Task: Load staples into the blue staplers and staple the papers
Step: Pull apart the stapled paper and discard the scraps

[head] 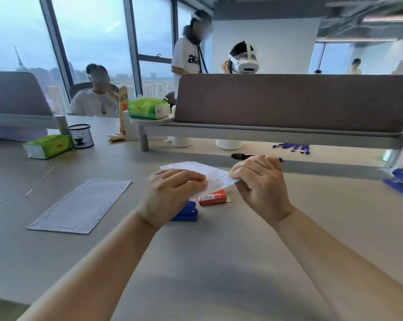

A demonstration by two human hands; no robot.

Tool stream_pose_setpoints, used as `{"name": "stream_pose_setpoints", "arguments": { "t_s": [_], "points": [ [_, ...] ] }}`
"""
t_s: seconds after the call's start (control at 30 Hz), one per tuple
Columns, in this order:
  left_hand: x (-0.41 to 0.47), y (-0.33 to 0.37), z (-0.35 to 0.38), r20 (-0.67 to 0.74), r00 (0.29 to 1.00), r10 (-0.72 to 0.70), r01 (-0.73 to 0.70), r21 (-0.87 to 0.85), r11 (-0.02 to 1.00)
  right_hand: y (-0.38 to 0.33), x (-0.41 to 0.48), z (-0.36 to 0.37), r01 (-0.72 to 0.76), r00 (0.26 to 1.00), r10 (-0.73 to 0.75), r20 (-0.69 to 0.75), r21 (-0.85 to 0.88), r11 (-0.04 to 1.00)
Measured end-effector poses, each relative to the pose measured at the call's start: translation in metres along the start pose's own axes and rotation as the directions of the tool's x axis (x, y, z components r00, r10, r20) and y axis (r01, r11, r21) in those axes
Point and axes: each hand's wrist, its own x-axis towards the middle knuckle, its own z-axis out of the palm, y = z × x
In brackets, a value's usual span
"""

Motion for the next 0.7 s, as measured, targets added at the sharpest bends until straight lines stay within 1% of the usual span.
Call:
{"name": "stream_pose_setpoints", "arguments": {
  "t_s": [0.1,0.2,0.27,0.33,0.4,0.47,0.57,0.63,0.7],
  "points": [
    [0.017,0.013,0.020,0.043,0.996,-0.074,0.077,-0.091,0.993,0.017,-0.010,-0.022,-0.053,0.999,0.053,0.008,-0.030,0.998],
    [0.040,0.030,0.039,0.049,0.983,-0.175,0.181,-0.234,0.955,0.031,-0.020,-0.048,-0.157,0.987,0.160,0.030,-0.085,0.984],
    [0.056,0.044,0.049,0.058,0.948,-0.312,0.312,-0.347,0.884,0.039,-0.024,-0.066,-0.220,0.972,0.230,0.049,-0.163,0.962],
    [0.072,0.062,0.057,0.110,0.883,-0.457,0.455,-0.442,0.773,0.047,-0.028,-0.084,-0.259,0.955,0.284,0.086,-0.225,0.939],
    [0.088,0.078,0.066,0.174,0.814,-0.554,0.557,-0.502,0.662,0.053,-0.030,-0.104,-0.325,0.918,0.367,0.150,-0.246,0.913],
    [0.101,0.090,0.076,0.221,0.785,-0.578,0.599,-0.510,0.618,0.058,-0.030,-0.124,-0.410,0.857,0.458,0.237,-0.223,0.884],
    [0.118,0.107,0.090,0.267,0.796,-0.543,0.590,-0.544,0.597,0.067,-0.034,-0.152,-0.506,0.779,0.536,0.325,-0.180,0.844],
    [0.127,0.117,0.100,0.281,0.802,-0.527,0.583,-0.561,0.588,0.071,-0.040,-0.169,-0.547,0.758,0.560,0.334,-0.143,0.825],
    [0.136,0.129,0.107,0.296,0.808,-0.509,0.577,-0.567,0.587,0.075,-0.045,-0.183,-0.572,0.756,0.576,0.312,-0.113,0.812]
  ]
}}
